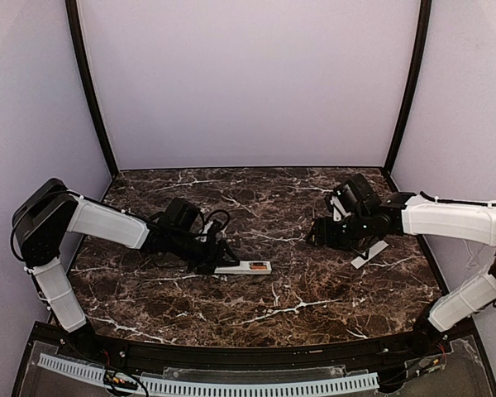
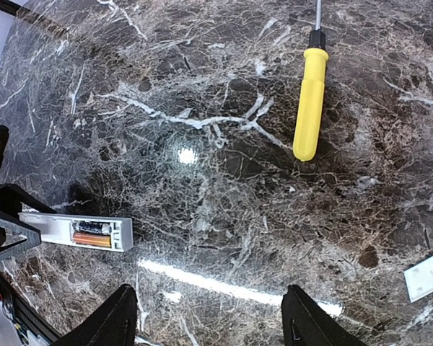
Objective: Unload the batteries from the remote control
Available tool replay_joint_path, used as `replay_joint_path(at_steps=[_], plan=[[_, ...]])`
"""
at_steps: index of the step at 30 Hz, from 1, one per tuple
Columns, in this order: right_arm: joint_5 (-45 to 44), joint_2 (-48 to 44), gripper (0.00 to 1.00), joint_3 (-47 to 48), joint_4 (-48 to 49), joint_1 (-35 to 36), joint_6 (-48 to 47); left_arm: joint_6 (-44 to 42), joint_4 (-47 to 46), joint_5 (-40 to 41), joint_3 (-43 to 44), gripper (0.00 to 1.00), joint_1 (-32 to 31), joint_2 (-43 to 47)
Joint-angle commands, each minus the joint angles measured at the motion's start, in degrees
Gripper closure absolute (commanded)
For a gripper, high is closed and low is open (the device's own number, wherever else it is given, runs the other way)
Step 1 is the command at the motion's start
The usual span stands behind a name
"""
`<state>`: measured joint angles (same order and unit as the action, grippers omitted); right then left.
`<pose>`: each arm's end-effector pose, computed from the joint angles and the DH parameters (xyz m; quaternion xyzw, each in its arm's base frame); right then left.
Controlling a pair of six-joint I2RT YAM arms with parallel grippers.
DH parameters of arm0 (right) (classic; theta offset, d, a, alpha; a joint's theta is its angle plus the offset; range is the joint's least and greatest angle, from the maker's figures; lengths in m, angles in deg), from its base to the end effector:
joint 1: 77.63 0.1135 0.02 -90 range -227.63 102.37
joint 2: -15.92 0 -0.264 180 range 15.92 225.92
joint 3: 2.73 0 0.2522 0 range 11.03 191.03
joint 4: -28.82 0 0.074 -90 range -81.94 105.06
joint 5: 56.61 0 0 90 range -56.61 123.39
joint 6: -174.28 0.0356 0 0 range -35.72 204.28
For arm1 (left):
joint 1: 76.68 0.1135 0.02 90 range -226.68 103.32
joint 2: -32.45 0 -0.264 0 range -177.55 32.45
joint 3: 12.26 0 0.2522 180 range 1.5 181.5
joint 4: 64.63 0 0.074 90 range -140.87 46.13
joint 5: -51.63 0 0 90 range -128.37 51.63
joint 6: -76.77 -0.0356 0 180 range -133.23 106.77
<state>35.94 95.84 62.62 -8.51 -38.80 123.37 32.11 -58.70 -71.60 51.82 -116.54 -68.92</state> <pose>0.2214 0.1802 0.2238 -0.0051 0.9450 0.2215 0.2405 0.2549 -0.2382 0.1485 0.0713 0.8839 -0.4507 0.1024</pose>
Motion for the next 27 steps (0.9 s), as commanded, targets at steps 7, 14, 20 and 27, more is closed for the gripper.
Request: replay_joint_path(at_steps=[7,14,20,27], plan=[[-1.39,2.75,0.30,0.71,-0.06,-0.34,-1.93,-8.38,15.84,10.40,1.91,0.18,0.13,4.07],[-6.64,9.76,0.28,6.67,-3.68,-0.31,-4.00,-11.64,22.90,17.53,2.63,0.17,0.17,6.15],[-12.71,15.61,0.28,11.51,-6.49,-0.42,-5.17,-14.27,28.38,23.92,1.65,0.16,0.13,10.99],[-18.61,24.00,0.33,18.26,-9.93,-0.83,-7.28,-17.03,35.83,30.56,-1.21,0.16,0.13,20.20]])
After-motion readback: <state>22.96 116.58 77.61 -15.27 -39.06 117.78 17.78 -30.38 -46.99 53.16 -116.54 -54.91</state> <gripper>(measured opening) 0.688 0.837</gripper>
